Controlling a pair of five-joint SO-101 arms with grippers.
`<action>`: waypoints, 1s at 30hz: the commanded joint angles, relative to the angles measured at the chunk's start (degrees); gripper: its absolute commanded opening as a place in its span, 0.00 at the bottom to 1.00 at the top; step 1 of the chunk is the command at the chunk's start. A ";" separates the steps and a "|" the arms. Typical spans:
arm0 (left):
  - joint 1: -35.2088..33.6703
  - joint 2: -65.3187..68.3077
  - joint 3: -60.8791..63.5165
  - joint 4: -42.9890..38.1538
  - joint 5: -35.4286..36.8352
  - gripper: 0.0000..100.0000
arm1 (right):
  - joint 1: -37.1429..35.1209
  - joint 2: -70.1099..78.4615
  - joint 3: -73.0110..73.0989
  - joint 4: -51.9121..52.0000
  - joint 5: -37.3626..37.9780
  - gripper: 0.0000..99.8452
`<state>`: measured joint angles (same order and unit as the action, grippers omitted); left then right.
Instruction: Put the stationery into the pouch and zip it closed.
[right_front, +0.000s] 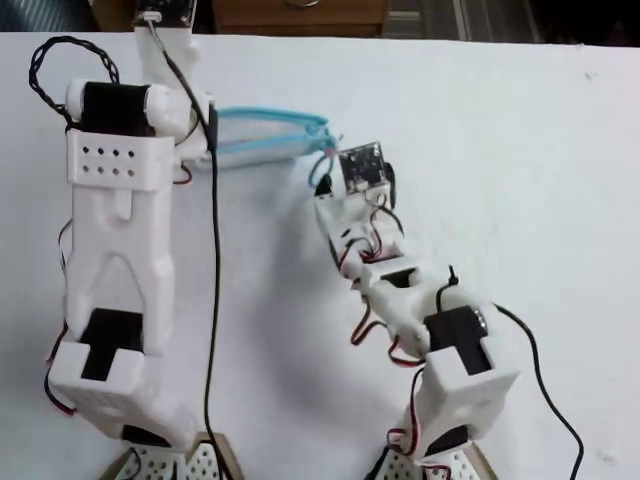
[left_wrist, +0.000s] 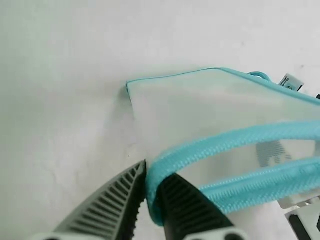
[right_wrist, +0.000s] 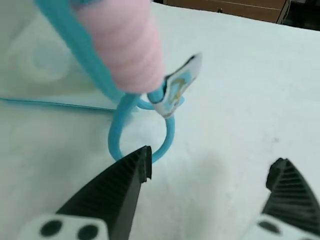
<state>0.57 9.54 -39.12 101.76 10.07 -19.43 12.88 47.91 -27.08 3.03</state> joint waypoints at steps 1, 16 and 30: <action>0.66 -0.66 -0.88 -0.62 -0.26 0.02 | -0.22 0.48 -3.69 -2.07 -0.35 0.36; 0.31 -0.66 -2.64 -0.18 -0.26 0.02 | 2.33 20.62 -28.66 -8.48 -6.77 0.36; 0.57 -0.57 -2.29 -0.62 -0.35 0.02 | 3.12 22.90 -26.81 -39.43 -8.26 0.36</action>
<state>0.57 9.54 -39.21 101.76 10.07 -16.62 36.44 21.98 -60.04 -5.32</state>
